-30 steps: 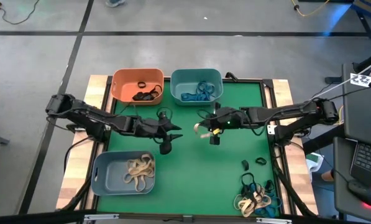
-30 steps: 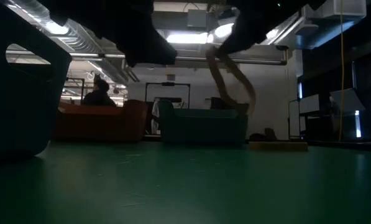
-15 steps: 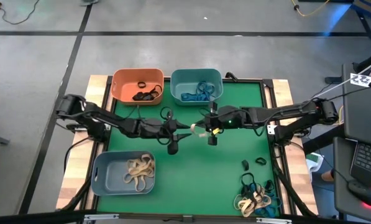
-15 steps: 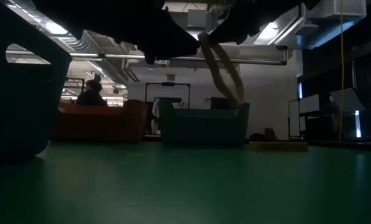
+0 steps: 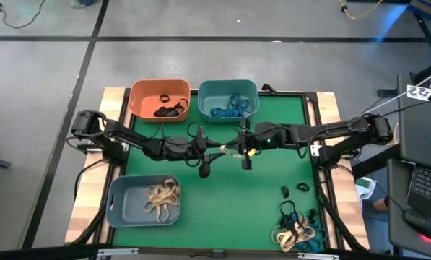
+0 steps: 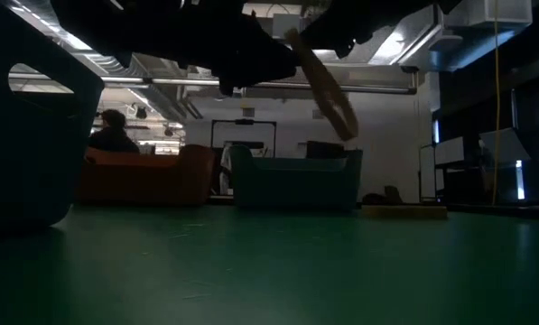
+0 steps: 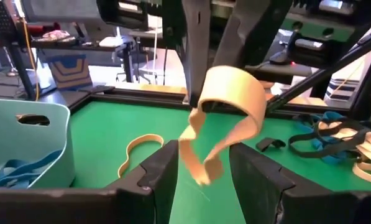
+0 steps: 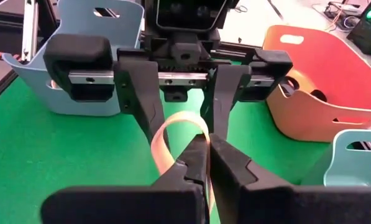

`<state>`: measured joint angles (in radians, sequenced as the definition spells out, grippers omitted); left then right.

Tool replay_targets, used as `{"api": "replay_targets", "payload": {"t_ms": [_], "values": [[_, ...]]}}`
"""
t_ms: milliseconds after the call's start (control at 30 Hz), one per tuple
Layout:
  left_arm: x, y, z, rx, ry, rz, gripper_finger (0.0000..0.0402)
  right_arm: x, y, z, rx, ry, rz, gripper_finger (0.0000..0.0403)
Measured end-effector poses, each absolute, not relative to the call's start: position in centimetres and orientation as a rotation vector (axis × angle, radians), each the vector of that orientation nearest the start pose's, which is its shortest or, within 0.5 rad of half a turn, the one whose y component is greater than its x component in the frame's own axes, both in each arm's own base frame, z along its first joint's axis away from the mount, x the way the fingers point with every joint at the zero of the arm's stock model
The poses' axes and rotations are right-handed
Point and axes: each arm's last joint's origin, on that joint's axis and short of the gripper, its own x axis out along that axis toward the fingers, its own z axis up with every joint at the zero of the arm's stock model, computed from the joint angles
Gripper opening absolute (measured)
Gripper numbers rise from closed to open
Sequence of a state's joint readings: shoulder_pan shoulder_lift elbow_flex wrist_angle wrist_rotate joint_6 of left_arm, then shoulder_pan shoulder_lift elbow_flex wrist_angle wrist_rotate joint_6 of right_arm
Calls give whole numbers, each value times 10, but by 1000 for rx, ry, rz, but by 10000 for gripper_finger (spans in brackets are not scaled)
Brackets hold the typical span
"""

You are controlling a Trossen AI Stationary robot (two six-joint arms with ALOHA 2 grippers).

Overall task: Sort rubber bands into baskets
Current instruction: Put the white rubber band into the blue bin

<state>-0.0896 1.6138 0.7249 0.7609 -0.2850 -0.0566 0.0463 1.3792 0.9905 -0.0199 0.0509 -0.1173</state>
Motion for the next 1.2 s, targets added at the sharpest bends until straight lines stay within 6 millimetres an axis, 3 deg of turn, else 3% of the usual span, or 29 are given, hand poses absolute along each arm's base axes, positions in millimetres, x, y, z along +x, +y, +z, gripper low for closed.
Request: {"api": "replay_targets", "payload": {"t_ms": [667, 1200], "values": [[327, -23, 203, -29, 118, 145, 139, 323, 15, 280, -173, 339, 68, 17], [327, -18, 202, 37, 141, 142, 48, 323, 17, 281, -149, 320, 150, 17]]}}
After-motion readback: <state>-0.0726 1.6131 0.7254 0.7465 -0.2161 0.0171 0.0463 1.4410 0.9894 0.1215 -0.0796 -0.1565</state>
